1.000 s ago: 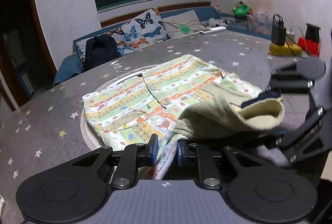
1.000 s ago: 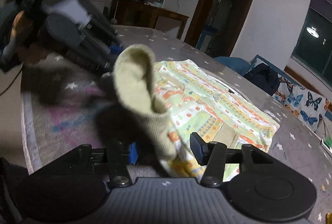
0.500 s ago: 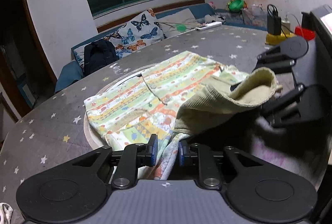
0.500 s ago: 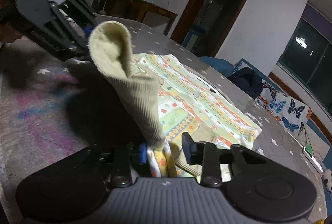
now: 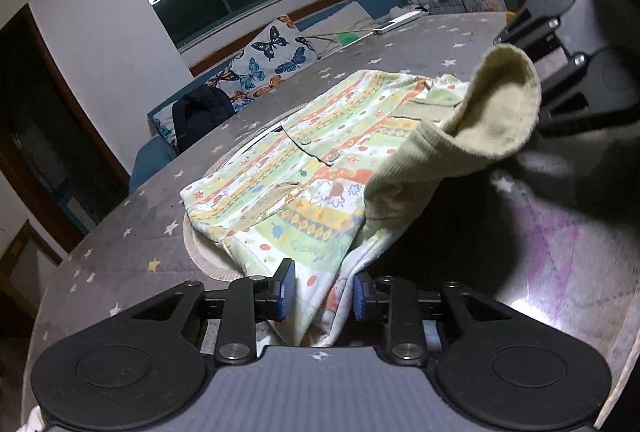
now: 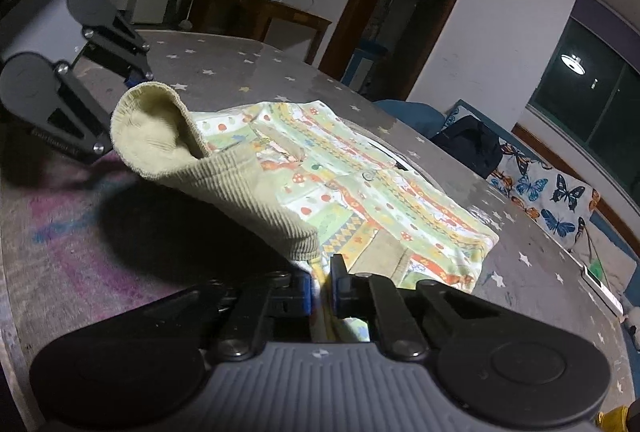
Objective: Fold clothes
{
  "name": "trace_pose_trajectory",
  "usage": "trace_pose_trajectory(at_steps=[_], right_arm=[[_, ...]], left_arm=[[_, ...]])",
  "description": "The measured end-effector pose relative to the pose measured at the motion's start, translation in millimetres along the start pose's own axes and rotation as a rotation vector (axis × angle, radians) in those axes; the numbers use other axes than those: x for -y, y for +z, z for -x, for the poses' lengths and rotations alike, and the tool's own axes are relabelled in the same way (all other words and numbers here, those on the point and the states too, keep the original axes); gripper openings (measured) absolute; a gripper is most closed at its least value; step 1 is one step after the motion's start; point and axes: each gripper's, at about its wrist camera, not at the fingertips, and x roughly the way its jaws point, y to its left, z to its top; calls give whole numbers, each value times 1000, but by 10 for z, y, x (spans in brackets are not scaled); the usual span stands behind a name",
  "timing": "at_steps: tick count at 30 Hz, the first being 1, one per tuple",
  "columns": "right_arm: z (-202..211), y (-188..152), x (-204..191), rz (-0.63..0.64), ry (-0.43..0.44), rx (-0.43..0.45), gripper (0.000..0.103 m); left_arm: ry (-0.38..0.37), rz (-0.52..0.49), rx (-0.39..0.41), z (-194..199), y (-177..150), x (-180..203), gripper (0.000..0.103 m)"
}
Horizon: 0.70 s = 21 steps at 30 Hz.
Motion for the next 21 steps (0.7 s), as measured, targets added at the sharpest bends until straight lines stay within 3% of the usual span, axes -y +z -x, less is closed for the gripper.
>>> trace_pose_trajectory(at_steps=[5, 12, 21], right_arm=[[48, 9, -18, -8, 12, -8, 5], [310, 10, -38, -27, 51, 1, 5], [1068, -31, -305, -12, 189, -15, 5]], left_arm=[[-1, 11, -3, 49, -26, 15, 11], [-53, 43, 20, 453, -103, 15, 10], [-127, 113, 26, 1324, -237, 70, 10]])
